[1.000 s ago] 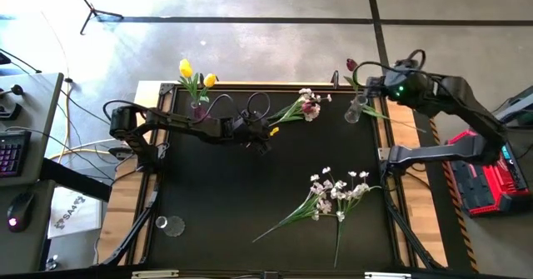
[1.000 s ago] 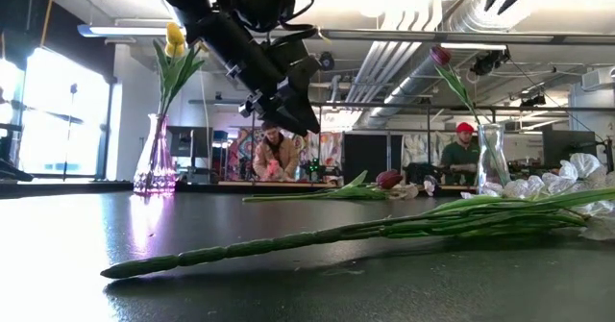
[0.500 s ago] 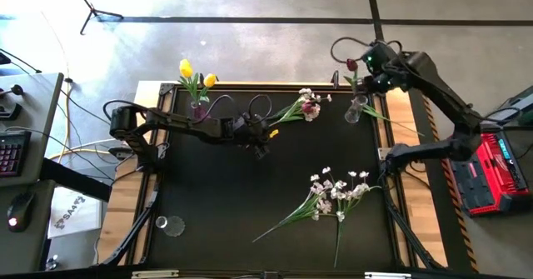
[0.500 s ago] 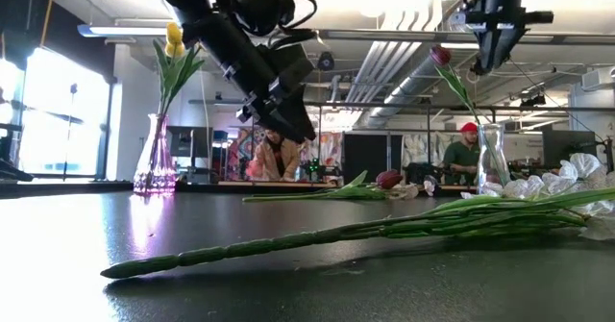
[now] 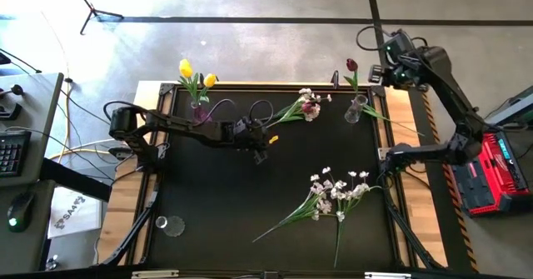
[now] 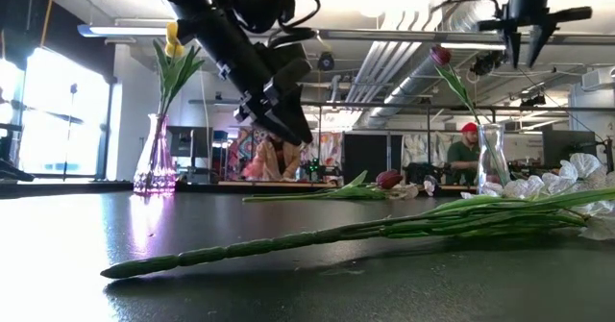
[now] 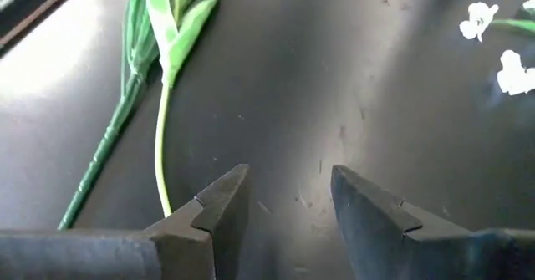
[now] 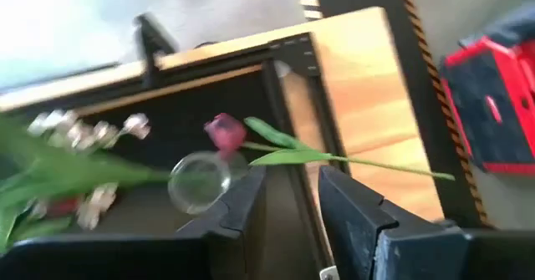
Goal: Sort flowers into vase by color
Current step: Put the bottom red flower into the top transparent vase
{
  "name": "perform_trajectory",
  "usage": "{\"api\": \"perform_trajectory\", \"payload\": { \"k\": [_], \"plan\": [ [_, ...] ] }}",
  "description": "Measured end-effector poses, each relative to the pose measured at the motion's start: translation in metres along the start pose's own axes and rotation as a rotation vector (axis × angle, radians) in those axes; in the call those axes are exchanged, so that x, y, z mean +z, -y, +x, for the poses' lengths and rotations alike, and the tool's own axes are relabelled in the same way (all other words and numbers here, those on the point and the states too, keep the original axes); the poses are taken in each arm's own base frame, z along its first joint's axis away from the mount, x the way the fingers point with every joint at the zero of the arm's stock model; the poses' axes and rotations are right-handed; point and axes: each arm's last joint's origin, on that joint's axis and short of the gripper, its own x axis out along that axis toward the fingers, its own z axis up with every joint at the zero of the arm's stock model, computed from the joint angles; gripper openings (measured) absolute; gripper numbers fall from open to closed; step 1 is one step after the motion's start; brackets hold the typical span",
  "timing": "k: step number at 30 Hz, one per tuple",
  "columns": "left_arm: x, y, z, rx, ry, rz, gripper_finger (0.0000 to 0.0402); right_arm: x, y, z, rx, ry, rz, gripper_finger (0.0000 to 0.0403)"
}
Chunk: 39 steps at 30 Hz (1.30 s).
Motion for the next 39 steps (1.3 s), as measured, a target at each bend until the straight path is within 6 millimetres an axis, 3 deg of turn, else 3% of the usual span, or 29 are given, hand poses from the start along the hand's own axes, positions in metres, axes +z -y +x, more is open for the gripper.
{"api": "perform_trajectory", "payload": {
  "k": [8,12,18,27,31,39],
  "plan": [
    [0.001,0.000,0.000,0.008,0.013,0.055,0.0158,0.023,-0.004,0.037,-0.129,-0.128,0.314,0.0098],
    [0.001,0.000,0.000,-0.002,0.010,0.073,0.0158,0.021,-0.012,0.063,-0.164,-0.247,0.432,0.0099],
    [-0.001,0.001,0.000,-0.033,-0.010,0.121,0.0158,-0.006,-0.033,0.108,-0.126,-0.314,0.644,0.0099],
    [-0.012,0.002,-0.001,-0.105,-0.138,0.155,0.0158,-0.057,-0.027,0.169,-0.083,-0.304,1.022,0.0099],
    [-0.013,0.002,-0.001,-0.107,-0.140,0.191,0.0158,-0.066,-0.027,0.184,-0.004,-0.221,1.116,0.0099],
    [-0.012,0.002,-0.001,-0.109,-0.128,0.253,0.0158,-0.072,-0.020,0.193,-0.060,-0.088,1.190,0.0099]
  ]
}}
